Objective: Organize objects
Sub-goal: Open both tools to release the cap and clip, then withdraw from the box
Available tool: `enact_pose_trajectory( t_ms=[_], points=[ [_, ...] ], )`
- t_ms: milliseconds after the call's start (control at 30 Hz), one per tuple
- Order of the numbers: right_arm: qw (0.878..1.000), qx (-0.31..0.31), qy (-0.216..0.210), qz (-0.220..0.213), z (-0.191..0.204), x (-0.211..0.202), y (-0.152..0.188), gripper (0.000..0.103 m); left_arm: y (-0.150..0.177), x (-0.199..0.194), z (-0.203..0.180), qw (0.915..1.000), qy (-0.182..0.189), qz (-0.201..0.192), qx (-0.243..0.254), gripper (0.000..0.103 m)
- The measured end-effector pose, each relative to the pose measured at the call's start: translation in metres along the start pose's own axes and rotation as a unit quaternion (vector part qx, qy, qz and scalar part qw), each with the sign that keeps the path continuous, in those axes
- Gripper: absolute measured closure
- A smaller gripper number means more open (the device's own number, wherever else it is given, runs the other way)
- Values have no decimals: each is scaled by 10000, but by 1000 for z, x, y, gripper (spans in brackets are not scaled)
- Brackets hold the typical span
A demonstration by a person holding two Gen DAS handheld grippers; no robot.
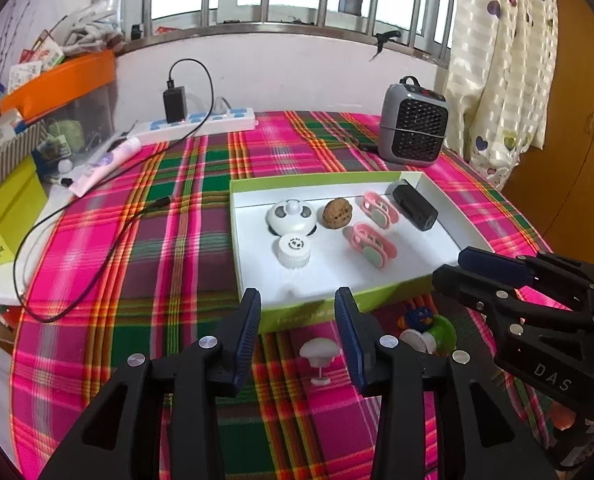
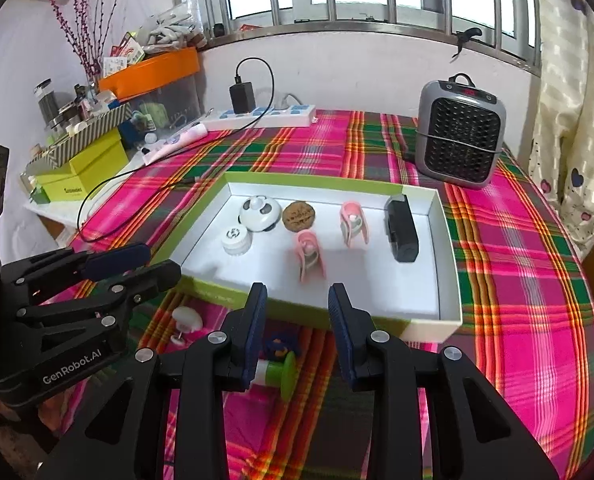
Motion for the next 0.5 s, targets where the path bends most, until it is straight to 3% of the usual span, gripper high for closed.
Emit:
enact_pose_trajectory(
  t_ms=[500],
  points=[
    [9999,-48,104,4,4,-10,27,70,21,-8,1,9999,76,62,-38,65]
  ],
)
Point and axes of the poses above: each gripper's, at about its wrist camera, not at the fingertips, and x roughly the way its jaws point, z to its left, y to its underside, the point moved 8 cm from there along x, roughly the way its jaws point
